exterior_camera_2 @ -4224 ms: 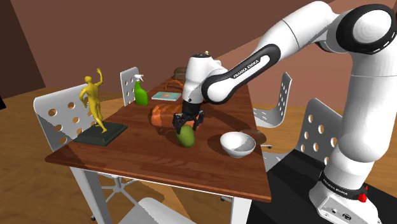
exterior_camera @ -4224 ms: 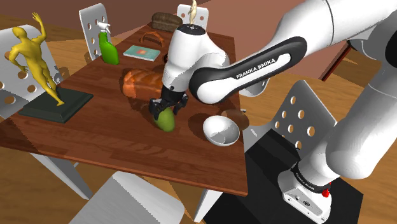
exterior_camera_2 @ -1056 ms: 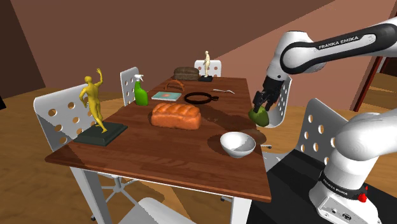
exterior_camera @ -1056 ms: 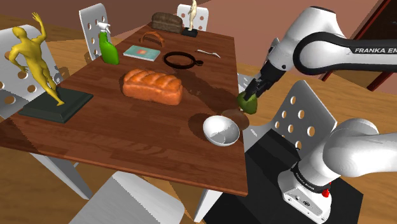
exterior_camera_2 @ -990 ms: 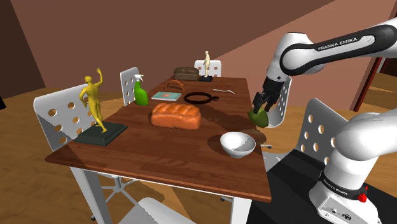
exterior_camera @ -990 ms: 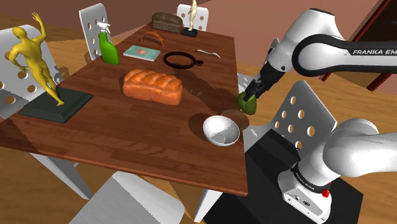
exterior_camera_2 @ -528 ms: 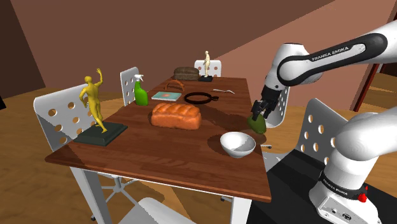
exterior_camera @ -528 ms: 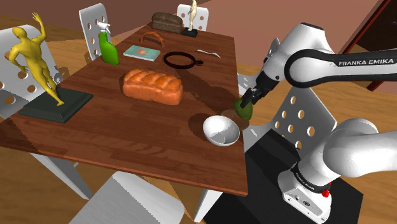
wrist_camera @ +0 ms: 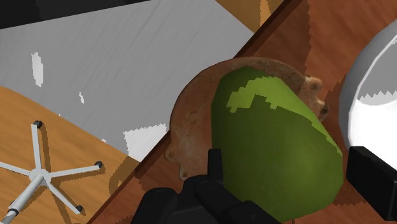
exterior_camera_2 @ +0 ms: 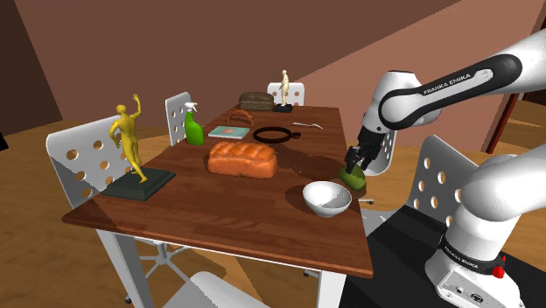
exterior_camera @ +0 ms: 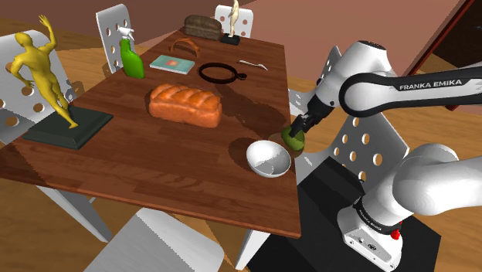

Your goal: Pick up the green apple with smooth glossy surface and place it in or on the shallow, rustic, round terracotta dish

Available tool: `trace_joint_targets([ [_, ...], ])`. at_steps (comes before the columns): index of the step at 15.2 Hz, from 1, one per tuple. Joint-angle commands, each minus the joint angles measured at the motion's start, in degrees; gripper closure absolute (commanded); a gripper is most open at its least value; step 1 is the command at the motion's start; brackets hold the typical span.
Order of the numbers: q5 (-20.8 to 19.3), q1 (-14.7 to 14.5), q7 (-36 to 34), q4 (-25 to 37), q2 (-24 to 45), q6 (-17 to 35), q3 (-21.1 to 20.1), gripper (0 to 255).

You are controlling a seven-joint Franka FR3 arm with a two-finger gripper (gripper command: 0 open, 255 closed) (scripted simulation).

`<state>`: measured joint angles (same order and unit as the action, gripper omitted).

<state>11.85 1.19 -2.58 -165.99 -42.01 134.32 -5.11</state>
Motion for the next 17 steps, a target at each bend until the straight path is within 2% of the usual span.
trace_joint_targets([
  [1, 0.0, 0.0, 0.0, 0.0, 0.1, 0.1, 0.0, 255],
  [4, 0.0, 0.0, 0.0, 0.0, 0.1, 0.1, 0.0, 255],
  [5, 0.0, 0.0, 0.0, 0.0, 0.1, 0.1, 0.0, 0],
  [10, 0.0, 0.0, 0.0, 0.0, 0.1, 0.1, 0.0, 0],
  [14, -1.5, 1.0, -0.5, 4.0, -6.0, -10.0, 0.9, 0],
  [17, -1.5, 1.0, -0.5, 4.0, -6.0, -10.0, 0.9, 0],
])
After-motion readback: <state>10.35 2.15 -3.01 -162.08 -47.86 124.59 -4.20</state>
